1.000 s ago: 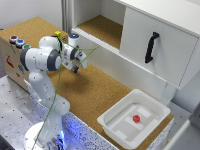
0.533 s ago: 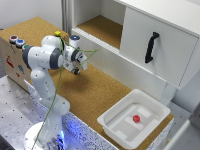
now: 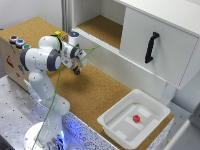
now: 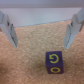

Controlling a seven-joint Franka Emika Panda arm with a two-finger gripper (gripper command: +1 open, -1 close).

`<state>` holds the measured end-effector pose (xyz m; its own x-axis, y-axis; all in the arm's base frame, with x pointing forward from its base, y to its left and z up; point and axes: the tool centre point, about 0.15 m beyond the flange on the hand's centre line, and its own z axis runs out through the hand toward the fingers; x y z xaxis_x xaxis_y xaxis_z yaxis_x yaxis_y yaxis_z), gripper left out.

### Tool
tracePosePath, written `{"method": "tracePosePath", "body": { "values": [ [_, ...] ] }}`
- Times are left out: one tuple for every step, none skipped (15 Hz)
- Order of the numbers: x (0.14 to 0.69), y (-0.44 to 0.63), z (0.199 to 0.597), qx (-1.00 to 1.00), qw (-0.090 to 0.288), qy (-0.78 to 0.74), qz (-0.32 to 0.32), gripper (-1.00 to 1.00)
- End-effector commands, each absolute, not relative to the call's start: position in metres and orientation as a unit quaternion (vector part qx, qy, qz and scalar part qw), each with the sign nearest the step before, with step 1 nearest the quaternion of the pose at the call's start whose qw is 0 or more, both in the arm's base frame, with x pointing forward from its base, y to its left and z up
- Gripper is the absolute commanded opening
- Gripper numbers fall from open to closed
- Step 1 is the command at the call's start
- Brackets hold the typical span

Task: Push the purple block towards the right

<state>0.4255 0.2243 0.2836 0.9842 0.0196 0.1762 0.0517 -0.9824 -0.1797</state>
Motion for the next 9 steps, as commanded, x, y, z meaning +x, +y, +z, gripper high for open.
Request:
{"method": "tracePosePath", "body": {
  "values": [
    [0.413, 0.240, 0.290, -0.978, 0.172, -0.119, -0.021, 1.00],
    [0.413, 0.244, 0.280, -0.979, 0.162, -0.125, -0.016, 1.00],
    [0.414, 0.245, 0.275, -0.979, 0.162, -0.120, -0.017, 1.00],
    [0.414, 0.245, 0.272, -0.979, 0.163, -0.118, -0.020, 1.00],
    [0.416, 0.244, 0.271, -0.979, 0.168, -0.114, -0.024, -1.00],
    [0.416, 0.246, 0.270, -0.976, 0.171, -0.128, -0.029, -1.00],
    [0.416, 0.250, 0.268, -0.975, 0.171, -0.136, -0.028, -1.00],
    [0.414, 0.254, 0.268, -0.974, 0.169, -0.145, -0.032, -1.00],
    [0.413, 0.258, 0.267, -0.975, 0.159, -0.150, -0.034, -1.00]
  ]
}}
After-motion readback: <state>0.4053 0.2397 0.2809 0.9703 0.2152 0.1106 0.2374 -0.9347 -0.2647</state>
